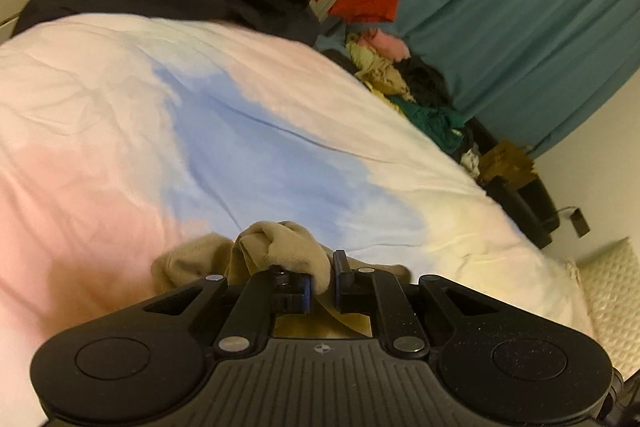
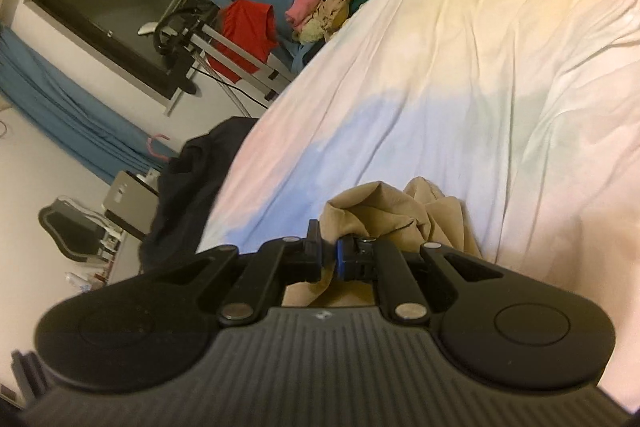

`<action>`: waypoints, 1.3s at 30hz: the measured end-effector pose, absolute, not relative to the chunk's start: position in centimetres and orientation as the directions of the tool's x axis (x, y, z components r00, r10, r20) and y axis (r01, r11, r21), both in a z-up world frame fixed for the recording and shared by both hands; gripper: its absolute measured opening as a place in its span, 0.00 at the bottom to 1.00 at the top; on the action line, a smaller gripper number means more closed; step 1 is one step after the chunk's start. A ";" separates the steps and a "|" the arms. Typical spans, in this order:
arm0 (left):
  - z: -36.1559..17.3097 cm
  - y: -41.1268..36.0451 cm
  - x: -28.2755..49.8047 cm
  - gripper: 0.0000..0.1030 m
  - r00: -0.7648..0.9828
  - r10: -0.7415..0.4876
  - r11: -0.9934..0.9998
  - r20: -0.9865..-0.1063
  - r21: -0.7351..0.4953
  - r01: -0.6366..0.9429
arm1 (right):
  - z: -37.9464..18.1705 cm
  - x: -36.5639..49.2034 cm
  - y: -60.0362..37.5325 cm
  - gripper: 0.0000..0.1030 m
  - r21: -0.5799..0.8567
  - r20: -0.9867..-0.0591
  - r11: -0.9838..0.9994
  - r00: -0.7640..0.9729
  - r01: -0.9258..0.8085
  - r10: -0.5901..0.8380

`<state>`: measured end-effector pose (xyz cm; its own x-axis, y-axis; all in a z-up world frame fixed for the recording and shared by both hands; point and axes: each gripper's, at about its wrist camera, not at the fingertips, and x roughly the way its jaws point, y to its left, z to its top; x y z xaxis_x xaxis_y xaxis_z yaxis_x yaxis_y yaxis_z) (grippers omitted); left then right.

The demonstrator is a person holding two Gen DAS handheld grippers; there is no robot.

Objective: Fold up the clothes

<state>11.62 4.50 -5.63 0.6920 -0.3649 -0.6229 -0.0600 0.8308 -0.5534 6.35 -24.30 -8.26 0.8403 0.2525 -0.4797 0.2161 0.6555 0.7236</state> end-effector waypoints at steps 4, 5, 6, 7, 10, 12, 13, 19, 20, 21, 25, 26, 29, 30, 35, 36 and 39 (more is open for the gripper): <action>-7.9 4.2 13.2 0.11 0.709 -0.374 0.828 -0.598 -0.560 -0.037 | -10.2 8.2 -24.5 0.10 0.706 -0.486 0.679 0.836 0.202 0.256; -8.2 4.0 13.6 0.11 0.715 -0.365 0.837 -0.596 -0.546 -0.028 | -10.4 8.6 -24.6 0.10 0.702 -0.485 0.685 0.835 0.194 0.261; -8.6 3.7 14.0 0.11 0.717 -0.357 0.846 -0.599 -0.533 -0.024 | -10.6 9.2 -24.6 0.10 0.700 -0.484 0.689 0.834 0.187 0.265; -8.9 3.5 14.4 0.11 0.718 -0.348 0.855 -0.603 -0.519 -0.021 | -10.8 9.8 -24.7 0.10 0.698 -0.485 0.692 0.832 0.183 0.269; -9.8 3.7 15.7 0.11 0.711 -0.347 0.848 -0.611 -0.528 -0.041 | -12.1 11.4 -25.0 0.11 0.704 -0.502 0.684 0.816 0.192 0.287; -10.2 3.6 16.1 0.13 0.706 -0.346 0.855 -0.618 -0.517 -0.034 | -13.0 12.0 -25.3 0.11 0.711 -0.517 0.671 0.803 0.211 0.295; -10.4 3.5 16.1 0.13 0.705 -0.345 0.858 -0.619 -0.513 -0.030 | -13.2 12.1 -25.3 0.11 0.710 -0.521 0.671 0.801 0.214 0.296; -9.9 3.0 15.1 0.25 0.718 -0.343 0.885 -0.606 -0.464 0.031 | -12.5 11.2 -25.3 0.13 0.714 -0.490 0.682 0.808 0.158 0.326; -9.6 2.5 14.9 0.40 0.712 -0.343 0.900 -0.612 -0.432 0.063 | -12.2 11.0 -25.2 0.21 0.720 -0.473 0.681 0.812 0.135 0.340; -9.4 2.0 14.8 0.47 0.707 -0.343 0.913 -0.619 -0.396 0.096 | -11.7 10.6 -25.3 0.41 0.735 -0.445 0.670 0.820 0.104 0.361; -8.4 0.5 13.1 0.67 0.734 -0.310 0.942 -0.604 -0.299 0.152 | -8.3 8.6 -24.7 0.90 0.725 -0.303 0.685 0.861 -0.070 0.409; -8.0 0.3 12.6 0.78 0.748 -0.302 0.947 -0.590 -0.274 0.166 | -7.4 8.1 -24.3 0.90 0.700 -0.283 0.707 0.869 -0.103 0.407; -7.1 -0.3 11.0 0.83 0.780 -0.283 0.958 -0.559 -0.204 0.202 | -5.9 6.3 -23.7 0.90 0.642 -0.248 0.755 0.895 -0.133 0.370; -6.9 -0.4 10.6 0.84 0.783 -0.280 0.960 -0.556 -0.185 0.212 | -5.9 6.1 -23.6 0.90 0.627 -0.263 0.768 0.891 -0.132 0.369; -7.7 -0.6 9.8 0.85 0.765 -0.275 0.961 -0.583 -0.149 0.231 | -7.2 6.4 -22.4 0.46 0.490 -0.417 0.869 0.855 -0.074 0.308; -8.2 -0.6 10.1 0.85 0.760 -0.265 0.964 -0.594 -0.139 0.228 | -7.8 6.9 -22.1 0.35 0.465 -0.453 0.883 0.842 -0.058 0.294; -9.5 -0.8 10.9 0.85 0.734 -0.269 0.960 -0.623 -0.117 0.253 | -10.1 9.3 -21.4 0.31 0.425 -0.542 0.905 0.798 -0.012 0.265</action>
<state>10.91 -0.77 -9.48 0.7345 -0.2692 -0.6229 0.2529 0.9604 -0.1168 9.32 -21.36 -10.14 0.7977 0.2652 -0.5416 -0.0122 0.9050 0.4252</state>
